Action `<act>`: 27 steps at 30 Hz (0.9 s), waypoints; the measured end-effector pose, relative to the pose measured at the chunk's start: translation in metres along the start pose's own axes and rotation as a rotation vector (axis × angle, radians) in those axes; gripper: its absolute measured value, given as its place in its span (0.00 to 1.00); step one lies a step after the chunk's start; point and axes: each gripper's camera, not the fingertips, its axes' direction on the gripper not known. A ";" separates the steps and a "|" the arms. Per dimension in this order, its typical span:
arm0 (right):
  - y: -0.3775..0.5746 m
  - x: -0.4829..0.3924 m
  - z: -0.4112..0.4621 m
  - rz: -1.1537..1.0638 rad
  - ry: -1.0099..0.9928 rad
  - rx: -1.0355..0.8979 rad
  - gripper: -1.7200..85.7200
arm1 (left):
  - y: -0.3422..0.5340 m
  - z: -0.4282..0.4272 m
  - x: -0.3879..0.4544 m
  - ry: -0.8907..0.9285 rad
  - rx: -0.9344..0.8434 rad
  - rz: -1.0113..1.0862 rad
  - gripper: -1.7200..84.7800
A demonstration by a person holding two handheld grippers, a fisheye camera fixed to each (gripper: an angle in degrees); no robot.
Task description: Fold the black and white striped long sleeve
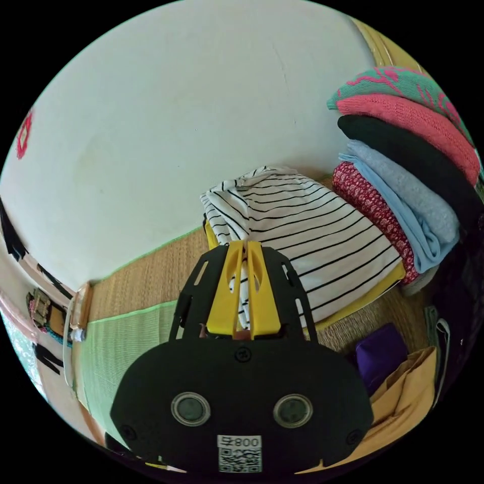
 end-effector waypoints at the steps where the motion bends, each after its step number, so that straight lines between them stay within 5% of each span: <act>1: 0.001 0.002 -0.007 0.005 -0.020 0.014 0.03 | 0.003 0.000 -0.005 0.007 0.000 -0.003 0.02; 7: 0.027 -0.022 -0.096 -0.101 -0.325 0.072 0.03 | 0.035 0.004 -0.053 0.090 -0.003 -0.049 0.02; 11: 0.070 -0.069 -0.172 -0.246 -0.482 0.040 0.03 | 0.068 0.003 -0.108 0.404 -0.013 -0.233 0.03; 15: 0.114 -0.113 -0.239 -0.308 -0.661 -0.032 0.03 | 0.131 -0.026 -0.161 0.684 0.207 -0.438 0.04; 27: 0.228 -0.242 -0.340 -0.349 -0.823 -0.382 0.03 | 0.346 -0.099 -0.205 0.938 0.644 -0.758 0.16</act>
